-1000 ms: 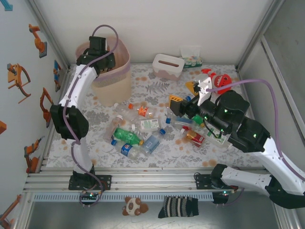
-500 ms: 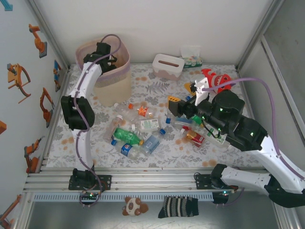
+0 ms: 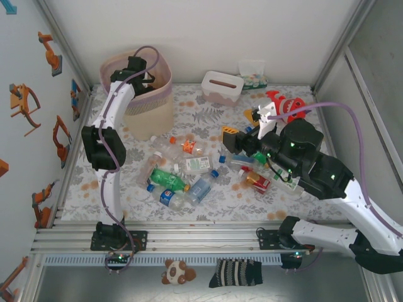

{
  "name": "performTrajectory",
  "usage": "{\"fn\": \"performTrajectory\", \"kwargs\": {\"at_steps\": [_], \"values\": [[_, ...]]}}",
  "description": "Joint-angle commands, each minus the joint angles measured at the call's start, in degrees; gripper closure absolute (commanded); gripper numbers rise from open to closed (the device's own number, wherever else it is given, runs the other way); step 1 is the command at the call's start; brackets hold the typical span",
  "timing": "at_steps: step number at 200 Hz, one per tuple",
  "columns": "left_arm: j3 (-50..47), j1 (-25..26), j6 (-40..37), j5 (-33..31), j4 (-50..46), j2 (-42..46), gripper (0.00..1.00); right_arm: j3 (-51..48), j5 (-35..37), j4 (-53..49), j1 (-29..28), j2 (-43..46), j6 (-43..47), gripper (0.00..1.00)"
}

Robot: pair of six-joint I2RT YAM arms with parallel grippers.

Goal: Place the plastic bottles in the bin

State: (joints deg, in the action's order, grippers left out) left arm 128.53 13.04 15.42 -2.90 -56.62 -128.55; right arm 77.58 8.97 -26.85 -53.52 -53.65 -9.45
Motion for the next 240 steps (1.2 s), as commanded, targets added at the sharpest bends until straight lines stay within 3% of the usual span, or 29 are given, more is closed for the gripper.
{"fn": "performTrajectory", "kwargs": {"at_steps": [1,49,168,202,240], "values": [[-0.1,-1.4,1.0,1.1,0.5,-3.1,0.36,1.3,2.0,-0.9,-0.3,0.8,-1.1,0.17],[2.1,-1.4,1.1,1.7,0.1,-1.3,0.29,1.0,2.7,-1.6,-0.4,1.0,-1.3,0.17],[7.5,-1.1,1.3,5.0,0.6,11.2,0.29,1.4,16.7,-10.5,0.5,-0.8,-2.2,0.1],[5.6,-0.3,0.4,5.5,1.6,16.5,0.28,1.5,16.8,-15.2,5.4,-1.9,-2.7,0.09],[-3.5,0.6,-0.1,6.7,6.7,25.2,0.29,-0.8,8.3,-18.8,15.8,-3.2,-5.0,0.09]]}}
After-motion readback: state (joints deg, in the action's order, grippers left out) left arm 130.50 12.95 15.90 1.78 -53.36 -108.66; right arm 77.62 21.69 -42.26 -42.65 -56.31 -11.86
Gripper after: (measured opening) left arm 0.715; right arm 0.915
